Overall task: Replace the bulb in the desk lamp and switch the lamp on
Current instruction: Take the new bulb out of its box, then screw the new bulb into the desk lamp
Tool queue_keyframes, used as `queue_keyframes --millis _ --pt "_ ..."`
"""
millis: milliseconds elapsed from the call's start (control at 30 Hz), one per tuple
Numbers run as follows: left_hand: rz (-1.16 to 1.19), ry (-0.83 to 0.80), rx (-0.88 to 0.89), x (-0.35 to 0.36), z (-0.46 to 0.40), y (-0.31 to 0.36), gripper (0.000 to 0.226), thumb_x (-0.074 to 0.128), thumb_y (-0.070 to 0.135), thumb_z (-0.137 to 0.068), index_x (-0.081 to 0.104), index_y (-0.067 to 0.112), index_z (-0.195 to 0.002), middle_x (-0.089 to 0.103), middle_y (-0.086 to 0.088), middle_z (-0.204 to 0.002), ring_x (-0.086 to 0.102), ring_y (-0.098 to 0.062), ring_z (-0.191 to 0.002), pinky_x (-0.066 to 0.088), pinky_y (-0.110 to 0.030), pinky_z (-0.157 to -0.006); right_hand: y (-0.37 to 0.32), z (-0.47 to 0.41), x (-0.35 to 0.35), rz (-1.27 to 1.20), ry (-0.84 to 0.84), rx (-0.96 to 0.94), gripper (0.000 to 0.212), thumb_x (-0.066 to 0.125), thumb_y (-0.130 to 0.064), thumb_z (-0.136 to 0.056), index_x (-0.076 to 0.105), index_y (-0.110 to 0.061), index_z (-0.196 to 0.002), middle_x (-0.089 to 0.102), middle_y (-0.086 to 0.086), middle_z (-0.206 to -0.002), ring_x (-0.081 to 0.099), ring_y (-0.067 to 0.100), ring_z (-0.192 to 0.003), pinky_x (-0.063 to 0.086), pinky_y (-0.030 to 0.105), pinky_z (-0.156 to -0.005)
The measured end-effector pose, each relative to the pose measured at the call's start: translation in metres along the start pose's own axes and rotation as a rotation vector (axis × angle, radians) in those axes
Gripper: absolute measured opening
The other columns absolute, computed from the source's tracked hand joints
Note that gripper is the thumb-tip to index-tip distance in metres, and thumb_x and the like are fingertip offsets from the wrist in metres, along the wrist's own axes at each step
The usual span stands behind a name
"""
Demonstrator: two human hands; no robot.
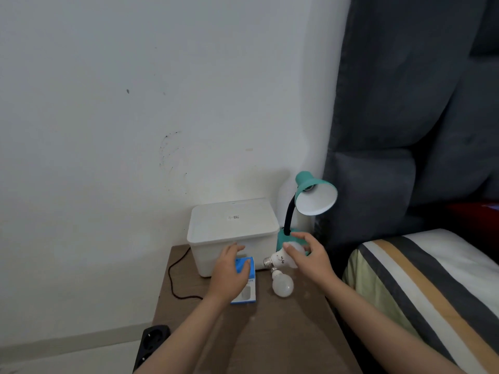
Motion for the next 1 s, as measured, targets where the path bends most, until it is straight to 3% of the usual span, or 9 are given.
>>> queue_keyframes --millis 67,133,267,433,567,733,1000 --pt "0.018 0.007 0.044 0.002 -0.007 0.016 0.036 0.059 0.019 -0.087 0.051 0.016 -0.122 0.047 -0.003 -0.133 0.04 -0.012 -0.126 0.028 -0.018 -0.098 -0.003 -0.001 -0.017 -0.073 0.074 -0.019 0.026 0.074 -0.031 -0.077 0.068 -0.024 -0.102 0.065 -0.001 -0.098 0.062 0.018 -0.094 0.055 0.044 -0.085" --pt "0.032 0.006 0.089 0.006 -0.016 0.033 0.036 0.06 0.017 -0.087 0.052 0.015 -0.122 0.048 -0.005 -0.133 0.04 -0.016 -0.128 0.027 -0.019 -0.101 -0.005 -0.003 -0.033 -0.131 0.131 -0.013 0.028 0.075 -0.024 -0.075 0.066 -0.025 -0.102 0.062 -0.005 -0.098 0.062 0.02 -0.095 0.056 0.049 -0.084" --pt "0.053 0.031 0.18 0.015 -0.037 0.069 0.035 0.062 0.013 -0.085 0.054 0.013 -0.119 0.052 -0.006 -0.127 0.044 -0.012 -0.12 0.022 -0.005 -0.096 -0.011 -0.008 -0.063 -0.117 0.259 -0.063 0.043 0.077 -0.021 -0.07 0.058 -0.033 -0.107 0.05 0.006 -0.116 0.059 0.022 -0.097 0.054 0.039 -0.087" --pt "0.095 0.055 0.251 0.028 -0.07 0.104 0.035 0.063 0.008 -0.081 0.058 0.008 -0.115 0.056 -0.007 -0.118 0.051 -0.014 -0.11 0.023 0.005 -0.09 -0.031 -0.015 -0.083 0.05 0.454 -0.238 0.049 0.081 -0.029 -0.069 0.058 -0.027 -0.112 0.047 0.002 -0.108 0.059 0.018 -0.09 0.051 0.03 -0.079" --pt "0.118 0.073 0.316 0.044 -0.095 0.124 0.033 0.063 0.003 -0.079 0.061 0.008 -0.112 0.057 -0.006 -0.113 0.053 -0.013 -0.105 0.029 0.001 -0.092 -0.036 -0.034 -0.082 0.155 0.528 -0.298 0.052 0.08 -0.035 -0.069 0.059 -0.023 -0.115 0.048 -0.001 -0.108 0.056 0.014 -0.086 0.051 0.031 -0.072" --pt "0.153 0.082 0.372 0.064 -0.12 0.133 0.032 0.061 0.002 -0.081 0.062 0.01 -0.112 0.056 -0.003 -0.109 0.053 -0.01 -0.102 0.038 -0.01 -0.094 -0.031 -0.065 -0.069 0.192 0.559 -0.341 0.051 0.082 -0.027 -0.069 0.061 -0.017 -0.114 0.045 0.005 -0.107 0.051 0.013 -0.08 0.046 0.027 -0.065" --pt "0.263 0.103 0.364 0.081 -0.143 0.129 0.03 0.058 -0.004 -0.082 0.065 0.014 -0.105 0.051 0.004 -0.098 0.055 -0.009 -0.094 0.053 -0.028 -0.079 -0.017 -0.102 -0.051 0.128 0.607 -0.385 0.049 0.08 -0.014 -0.071 0.06 -0.014 -0.116 0.035 0.001 -0.112 0.05 0.018 -0.094 0.047 0.024 -0.075"
Point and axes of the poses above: each hand's wrist, its own z-axis away from the middle knuckle, its own x-axis out of the palm, y = z × x, the point moved 5 cm from there along -z, towards the middle knuckle
